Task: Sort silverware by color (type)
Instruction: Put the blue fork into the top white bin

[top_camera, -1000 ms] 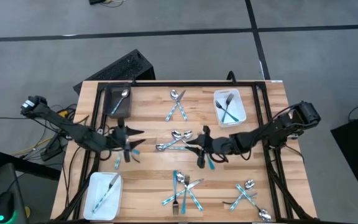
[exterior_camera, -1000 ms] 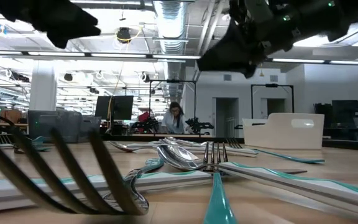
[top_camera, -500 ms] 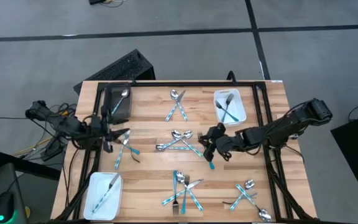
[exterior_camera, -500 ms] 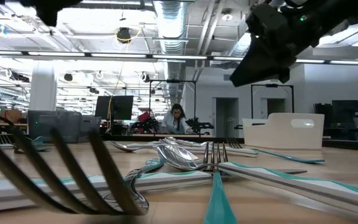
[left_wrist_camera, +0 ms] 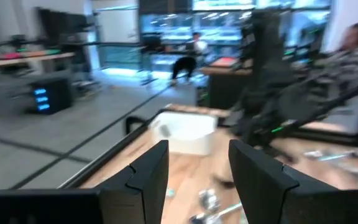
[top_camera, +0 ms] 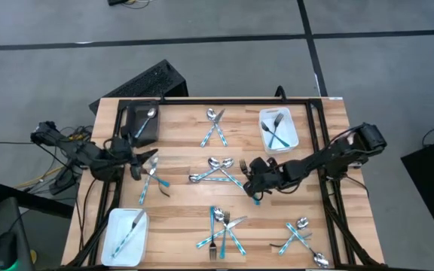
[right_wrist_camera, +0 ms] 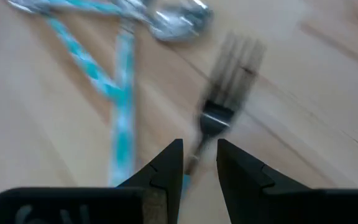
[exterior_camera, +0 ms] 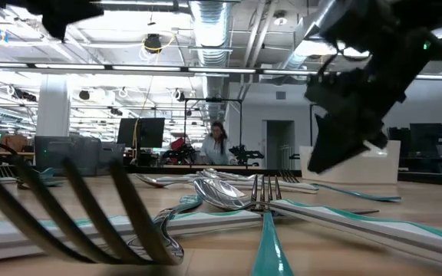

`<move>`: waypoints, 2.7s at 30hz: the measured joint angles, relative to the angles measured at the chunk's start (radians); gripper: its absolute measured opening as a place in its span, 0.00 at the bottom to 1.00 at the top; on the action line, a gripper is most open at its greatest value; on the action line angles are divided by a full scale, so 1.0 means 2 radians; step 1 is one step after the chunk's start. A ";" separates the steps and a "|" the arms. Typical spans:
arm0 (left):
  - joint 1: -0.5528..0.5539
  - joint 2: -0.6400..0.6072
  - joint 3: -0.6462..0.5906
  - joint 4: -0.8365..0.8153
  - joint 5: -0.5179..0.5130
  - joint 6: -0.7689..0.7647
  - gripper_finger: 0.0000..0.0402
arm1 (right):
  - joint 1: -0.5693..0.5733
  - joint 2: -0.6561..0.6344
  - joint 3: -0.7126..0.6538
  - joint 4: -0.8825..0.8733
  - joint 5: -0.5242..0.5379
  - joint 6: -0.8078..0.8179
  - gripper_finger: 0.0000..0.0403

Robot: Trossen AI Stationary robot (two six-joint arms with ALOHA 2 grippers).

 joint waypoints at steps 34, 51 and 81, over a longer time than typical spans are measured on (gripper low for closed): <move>0.000 0.001 0.008 -0.123 0.009 -0.042 0.39 | 0.025 0.004 0.001 0.003 0.000 -0.008 0.30; 0.000 0.001 0.008 -0.166 0.009 -0.064 0.39 | 0.025 0.004 0.001 0.011 0.004 -0.018 0.30; 0.000 -0.022 -0.109 0.115 -0.004 0.076 0.39 | 0.029 0.004 0.001 0.014 0.016 -0.023 0.30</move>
